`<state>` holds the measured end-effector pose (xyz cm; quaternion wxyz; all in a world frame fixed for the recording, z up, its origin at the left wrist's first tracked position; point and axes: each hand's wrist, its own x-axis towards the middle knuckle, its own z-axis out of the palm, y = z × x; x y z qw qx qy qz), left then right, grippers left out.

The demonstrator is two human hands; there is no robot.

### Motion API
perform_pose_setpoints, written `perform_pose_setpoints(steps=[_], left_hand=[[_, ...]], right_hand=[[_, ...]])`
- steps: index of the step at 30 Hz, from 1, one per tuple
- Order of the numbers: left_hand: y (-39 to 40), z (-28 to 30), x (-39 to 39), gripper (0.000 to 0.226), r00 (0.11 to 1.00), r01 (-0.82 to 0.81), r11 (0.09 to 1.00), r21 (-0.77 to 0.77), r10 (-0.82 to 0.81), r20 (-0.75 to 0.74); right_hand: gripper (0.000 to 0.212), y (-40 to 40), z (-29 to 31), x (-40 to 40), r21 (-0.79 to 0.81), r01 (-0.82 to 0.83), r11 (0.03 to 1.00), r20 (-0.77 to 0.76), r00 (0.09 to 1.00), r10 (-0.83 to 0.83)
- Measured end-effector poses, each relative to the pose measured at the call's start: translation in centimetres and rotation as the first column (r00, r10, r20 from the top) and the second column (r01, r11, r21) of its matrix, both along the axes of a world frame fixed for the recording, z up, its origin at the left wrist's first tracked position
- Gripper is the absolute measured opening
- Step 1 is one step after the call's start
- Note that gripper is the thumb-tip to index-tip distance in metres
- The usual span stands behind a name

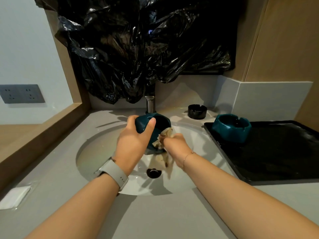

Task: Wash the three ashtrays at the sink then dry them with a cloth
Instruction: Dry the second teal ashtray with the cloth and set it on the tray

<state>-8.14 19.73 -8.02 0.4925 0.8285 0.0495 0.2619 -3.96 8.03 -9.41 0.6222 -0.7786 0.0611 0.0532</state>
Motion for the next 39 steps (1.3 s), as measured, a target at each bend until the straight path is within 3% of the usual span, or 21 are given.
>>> perform_pose_setpoints(steps=[2,4,7,11,15,17,20,22,24,25,29,35,39], left_hand=[[0.6,0.3,0.0,0.049,0.983,0.104,0.991,-0.088,-0.116,-0.145],[0.9,0.4,0.1,0.05,0.946,0.214,0.975,-0.068,-0.224,-0.234],[0.6,0.1,0.2,0.041,0.953,0.231,0.973,0.022,-0.222,-0.206],[-0.2,-0.3,0.4,0.038,0.99,0.06,0.998,0.014,-0.058,-0.129],[0.2,-0.4,0.5,0.042,0.989,-0.105,0.994,-0.034,0.101,-0.107],[0.3,-0.2,0.4,0.045,0.989,-0.138,0.989,0.042,0.14,-0.042],[0.0,0.0,0.1,0.045,0.994,-0.106,0.981,0.165,0.103,0.026],[-0.3,0.0,-0.1,0.044,0.998,-0.056,0.98,0.192,0.054,0.016],[-0.8,-0.2,-0.3,0.042,1.0,-0.016,0.982,0.189,0.017,-0.007],[-1.1,-0.2,-0.3,0.041,1.0,-0.013,0.983,0.184,0.018,-0.022],[-0.7,-0.3,0.1,0.044,0.992,-0.059,0.99,0.127,0.073,-0.107],[1.0,-0.4,1.5,0.046,0.948,-0.126,0.991,-0.035,0.11,-0.299],[1.6,-0.7,1.9,0.05,0.939,-0.141,0.988,-0.068,0.111,-0.324]], right_hand=[[0.013,-1.1,0.8,0.5,-0.316,-0.038,0.948,0.102,0.992,0.074],[0.019,-2.0,1.5,0.6,-0.539,-0.087,0.838,0.143,0.971,0.193],[0.022,-2.4,2.1,0.3,-0.613,-0.108,0.783,0.151,0.956,0.25],[0.024,-2.2,1.3,-0.5,-0.427,-0.047,0.903,0.198,0.969,0.144],[0.019,-0.3,-0.6,-0.7,-0.18,-0.133,0.975,-0.022,0.991,0.132],[0.033,0.6,-1.1,-0.7,-0.024,-0.116,0.993,-0.133,0.985,0.112],[0.028,0.4,-1.1,-0.5,0.107,-0.105,0.989,-0.177,0.976,0.123],[0.02,-0.3,-0.8,-0.1,0.035,-0.098,0.995,-0.115,0.988,0.101],[0.007,-1.1,-0.2,0.6,-0.235,-0.033,0.971,0.033,0.999,0.042],[0.011,-1.3,0.1,0.8,-0.321,0.0,0.947,0.082,0.996,0.027],[0.005,-0.9,0.0,0.7,-0.372,-0.149,0.916,-0.039,0.989,0.145],[0.04,-1.0,-0.2,-0.1,0.041,-0.35,0.936,-0.152,0.924,0.352],[0.04,-2.0,0.4,-0.5,0.42,-0.441,0.793,-0.112,0.843,0.527]])
